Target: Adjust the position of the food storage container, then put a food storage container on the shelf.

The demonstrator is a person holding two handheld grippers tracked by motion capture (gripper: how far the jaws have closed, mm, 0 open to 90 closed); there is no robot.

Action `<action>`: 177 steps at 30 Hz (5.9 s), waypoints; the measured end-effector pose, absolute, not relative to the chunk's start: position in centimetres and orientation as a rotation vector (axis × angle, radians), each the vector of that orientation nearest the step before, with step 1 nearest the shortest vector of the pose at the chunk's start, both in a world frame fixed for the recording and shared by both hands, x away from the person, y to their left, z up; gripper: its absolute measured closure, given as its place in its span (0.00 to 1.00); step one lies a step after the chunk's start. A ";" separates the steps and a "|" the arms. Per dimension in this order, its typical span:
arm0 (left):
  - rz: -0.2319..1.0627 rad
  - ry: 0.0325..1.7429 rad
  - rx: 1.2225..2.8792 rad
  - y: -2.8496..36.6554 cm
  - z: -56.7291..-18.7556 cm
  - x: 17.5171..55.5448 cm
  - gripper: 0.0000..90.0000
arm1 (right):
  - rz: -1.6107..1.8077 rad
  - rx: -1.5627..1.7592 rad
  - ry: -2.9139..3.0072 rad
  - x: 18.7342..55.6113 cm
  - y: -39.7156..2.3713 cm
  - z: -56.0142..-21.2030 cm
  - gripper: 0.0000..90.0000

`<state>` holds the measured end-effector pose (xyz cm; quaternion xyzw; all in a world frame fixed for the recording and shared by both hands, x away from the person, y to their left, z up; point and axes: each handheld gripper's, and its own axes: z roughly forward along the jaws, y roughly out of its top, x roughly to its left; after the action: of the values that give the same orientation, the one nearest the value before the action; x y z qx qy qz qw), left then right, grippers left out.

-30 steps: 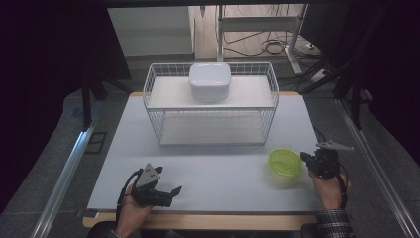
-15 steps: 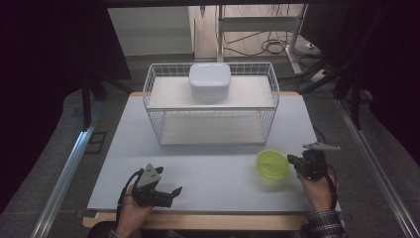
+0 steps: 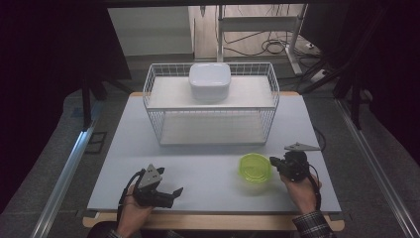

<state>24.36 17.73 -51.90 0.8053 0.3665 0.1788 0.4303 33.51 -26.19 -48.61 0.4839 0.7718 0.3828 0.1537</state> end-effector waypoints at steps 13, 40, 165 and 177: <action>0.455 0.916 2.011 17.7 -51.9 24.3 0.05 | 1.021 1.373 2.225 32.2 -25.8 -48.4 0.99; 0.448 0.893 2.039 17.1 -52.0 24.2 0.05 | 1.118 1.295 2.416 32.9 -21.8 -50.9 0.99; 0.499 0.862 2.074 17.5 -52.3 23.0 0.03 | 1.429 1.422 2.679 36.7 -15.5 -49.3 0.69; 0.500 0.855 2.080 17.4 -52.3 22.9 0.03 | 1.469 1.546 2.710 37.3 -15.6 -50.0 0.86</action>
<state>22.92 17.40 -52.31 0.8248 0.3390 0.1984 0.4067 37.29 -15.58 -49.98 0.4430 0.7766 0.4211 -0.1527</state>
